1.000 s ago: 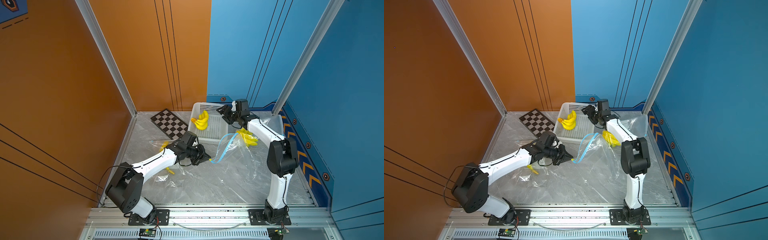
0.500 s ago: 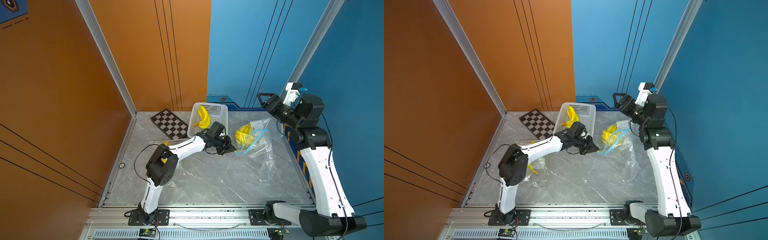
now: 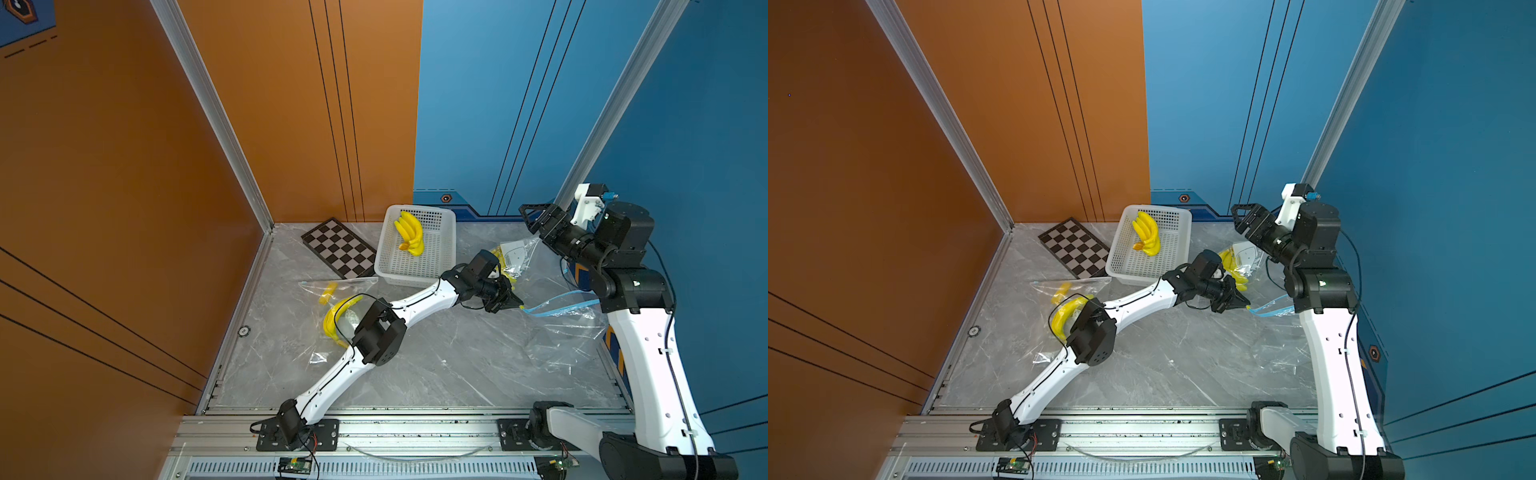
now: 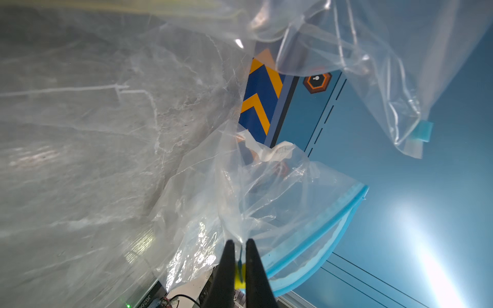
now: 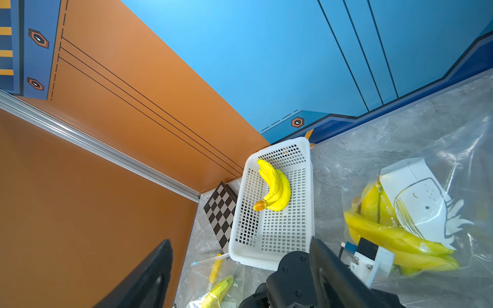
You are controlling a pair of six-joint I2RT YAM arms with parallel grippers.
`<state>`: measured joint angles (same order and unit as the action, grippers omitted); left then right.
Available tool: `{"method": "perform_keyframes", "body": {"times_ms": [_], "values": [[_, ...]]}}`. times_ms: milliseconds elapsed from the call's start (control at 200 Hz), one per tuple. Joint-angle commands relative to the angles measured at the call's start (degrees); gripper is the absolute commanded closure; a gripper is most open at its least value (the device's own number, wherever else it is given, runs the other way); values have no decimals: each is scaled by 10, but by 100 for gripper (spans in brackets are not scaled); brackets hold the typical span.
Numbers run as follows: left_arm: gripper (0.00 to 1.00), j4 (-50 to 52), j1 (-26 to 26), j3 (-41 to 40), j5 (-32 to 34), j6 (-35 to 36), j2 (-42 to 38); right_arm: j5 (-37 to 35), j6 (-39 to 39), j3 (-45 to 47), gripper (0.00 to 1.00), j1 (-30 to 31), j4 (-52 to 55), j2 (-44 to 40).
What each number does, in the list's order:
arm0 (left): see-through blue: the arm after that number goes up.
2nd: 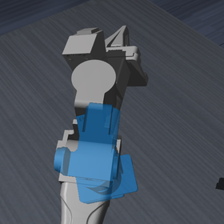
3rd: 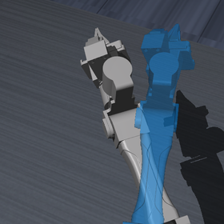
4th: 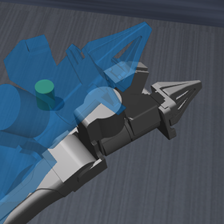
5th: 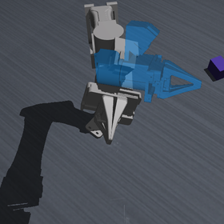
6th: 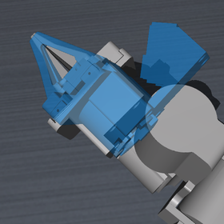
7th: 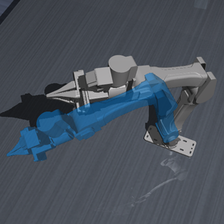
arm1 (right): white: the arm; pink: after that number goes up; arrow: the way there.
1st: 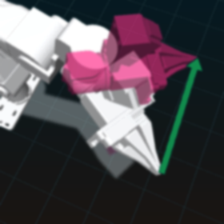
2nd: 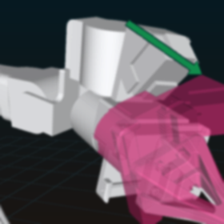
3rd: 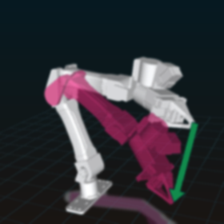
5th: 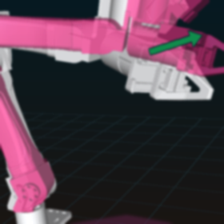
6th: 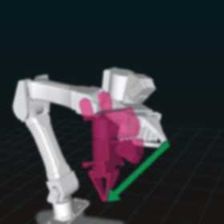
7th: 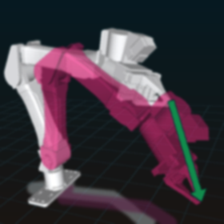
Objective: Open the zip-top bag and take out the banana
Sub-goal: Place the zipper food storage bag at the center of the board.
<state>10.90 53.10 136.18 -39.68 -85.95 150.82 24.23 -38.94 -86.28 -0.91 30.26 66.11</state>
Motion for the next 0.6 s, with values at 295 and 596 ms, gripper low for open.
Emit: {"method": "perform_keyframes", "body": {"times_ms": [295,596], "values": [[2,9,-26,-72,-6,52,-70,10,-22,2,18,14,13,30],[2,53,-63,-190,16,140,-183,-11,-29,-8,18,51,13,59]]}}
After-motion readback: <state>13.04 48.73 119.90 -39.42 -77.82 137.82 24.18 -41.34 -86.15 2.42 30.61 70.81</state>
